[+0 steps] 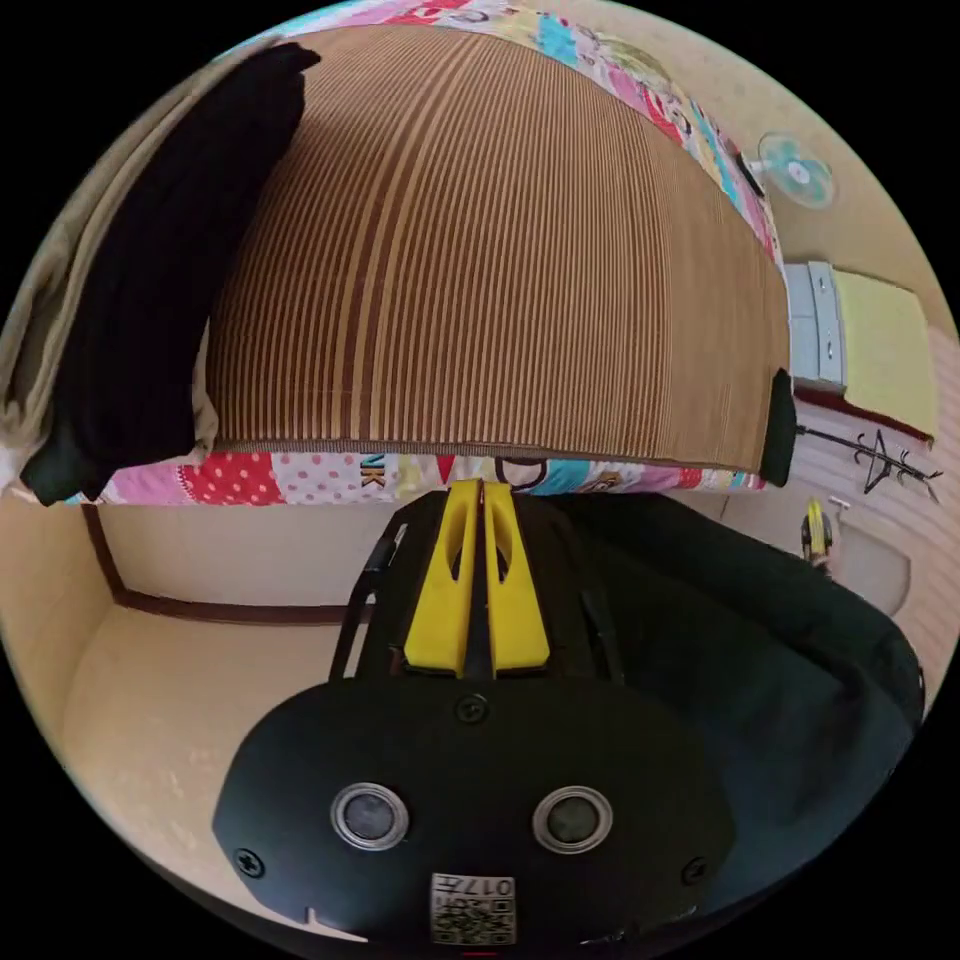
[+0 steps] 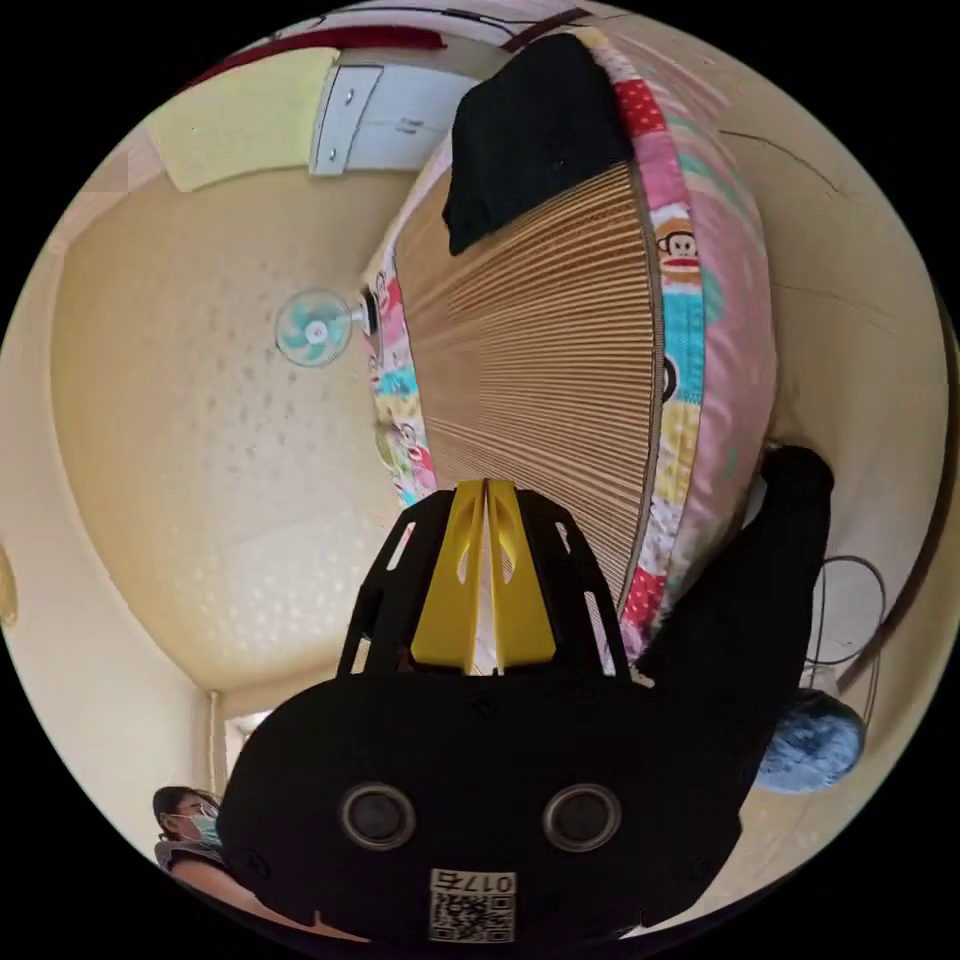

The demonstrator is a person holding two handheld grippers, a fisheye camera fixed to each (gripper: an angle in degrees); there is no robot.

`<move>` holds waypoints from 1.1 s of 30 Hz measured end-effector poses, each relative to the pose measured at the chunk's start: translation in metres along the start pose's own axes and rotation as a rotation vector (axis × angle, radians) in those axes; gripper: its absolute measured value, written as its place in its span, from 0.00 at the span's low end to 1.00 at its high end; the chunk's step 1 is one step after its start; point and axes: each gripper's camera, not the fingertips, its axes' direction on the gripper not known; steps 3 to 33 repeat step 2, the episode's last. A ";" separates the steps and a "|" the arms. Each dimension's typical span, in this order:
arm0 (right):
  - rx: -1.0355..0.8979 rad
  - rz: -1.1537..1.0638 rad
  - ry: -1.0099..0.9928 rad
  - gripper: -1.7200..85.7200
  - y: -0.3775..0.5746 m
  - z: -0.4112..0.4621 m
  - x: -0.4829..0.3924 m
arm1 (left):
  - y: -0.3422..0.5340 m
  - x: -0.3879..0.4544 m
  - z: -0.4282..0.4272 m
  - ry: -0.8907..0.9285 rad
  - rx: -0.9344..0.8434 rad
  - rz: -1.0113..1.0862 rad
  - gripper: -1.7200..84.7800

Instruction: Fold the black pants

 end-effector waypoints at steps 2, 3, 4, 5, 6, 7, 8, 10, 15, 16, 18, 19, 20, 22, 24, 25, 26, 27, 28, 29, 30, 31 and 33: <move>0.056 0.079 -0.081 0.02 0.007 -0.025 0.031 | -0.020 0.006 0.025 -0.075 -0.109 -0.032 0.01; 0.056 0.079 -0.081 0.02 0.007 -0.025 0.031 | -0.020 0.006 0.025 -0.075 -0.109 -0.032 0.01; 0.056 0.079 -0.081 0.02 0.007 -0.025 0.031 | -0.020 0.006 0.025 -0.075 -0.109 -0.032 0.01; 0.056 0.079 -0.081 0.02 0.007 -0.025 0.031 | -0.020 0.006 0.025 -0.075 -0.109 -0.032 0.01; 0.056 0.079 -0.081 0.02 0.007 -0.025 0.031 | -0.020 0.006 0.025 -0.075 -0.109 -0.032 0.01; 0.056 0.079 -0.081 0.02 0.007 -0.025 0.031 | -0.020 0.006 0.025 -0.075 -0.109 -0.032 0.01; 0.056 0.079 -0.081 0.02 0.007 -0.025 0.031 | -0.020 0.006 0.025 -0.075 -0.109 -0.032 0.01; 0.056 0.079 -0.081 0.02 0.007 -0.025 0.031 | -0.020 0.006 0.025 -0.075 -0.109 -0.032 0.01; 0.056 0.079 -0.081 0.02 0.007 -0.025 0.031 | -0.020 0.006 0.025 -0.075 -0.109 -0.032 0.01; 0.056 0.079 -0.081 0.02 0.007 -0.025 0.031 | -0.020 0.006 0.025 -0.075 -0.109 -0.032 0.01; 0.056 0.079 -0.081 0.02 0.007 -0.025 0.031 | -0.020 0.006 0.025 -0.075 -0.109 -0.032 0.01; 0.056 0.079 -0.081 0.02 0.007 -0.025 0.031 | -0.020 0.006 0.025 -0.075 -0.109 -0.032 0.01; 0.056 0.079 -0.081 0.02 0.007 -0.025 0.031 | -0.020 0.006 0.025 -0.075 -0.109 -0.032 0.01; 0.056 0.079 -0.081 0.02 0.007 -0.025 0.031 | -0.020 0.006 0.025 -0.075 -0.109 -0.032 0.01; 0.056 0.079 -0.081 0.02 0.007 -0.025 0.031 | -0.020 0.006 0.025 -0.075 -0.109 -0.032 0.01; 0.056 0.079 -0.081 0.02 0.007 -0.025 0.031 | -0.020 0.006 0.025 -0.075 -0.109 -0.032 0.01; 0.056 0.079 -0.081 0.02 0.007 -0.025 0.031 | -0.020 0.006 0.025 -0.075 -0.109 -0.032 0.01; 0.056 0.079 -0.081 0.02 0.007 -0.025 0.031 | -0.020 0.006 0.025 -0.075 -0.109 -0.032 0.01; 0.056 0.079 -0.081 0.02 0.007 -0.025 0.031 | -0.020 0.006 0.025 -0.075 -0.109 -0.032 0.01; 0.056 0.079 -0.081 0.02 0.007 -0.025 0.031 | -0.020 0.006 0.025 -0.075 -0.109 -0.032 0.01; 0.056 0.079 -0.081 0.02 0.007 -0.025 0.031 | -0.020 0.006 0.025 -0.075 -0.109 -0.032 0.01; 0.056 0.079 -0.081 0.02 0.007 -0.025 0.031 | -0.020 0.006 0.025 -0.075 -0.109 -0.032 0.01; 0.056 0.079 -0.081 0.02 0.007 -0.025 0.031 | -0.020 0.006 0.025 -0.075 -0.109 -0.032 0.01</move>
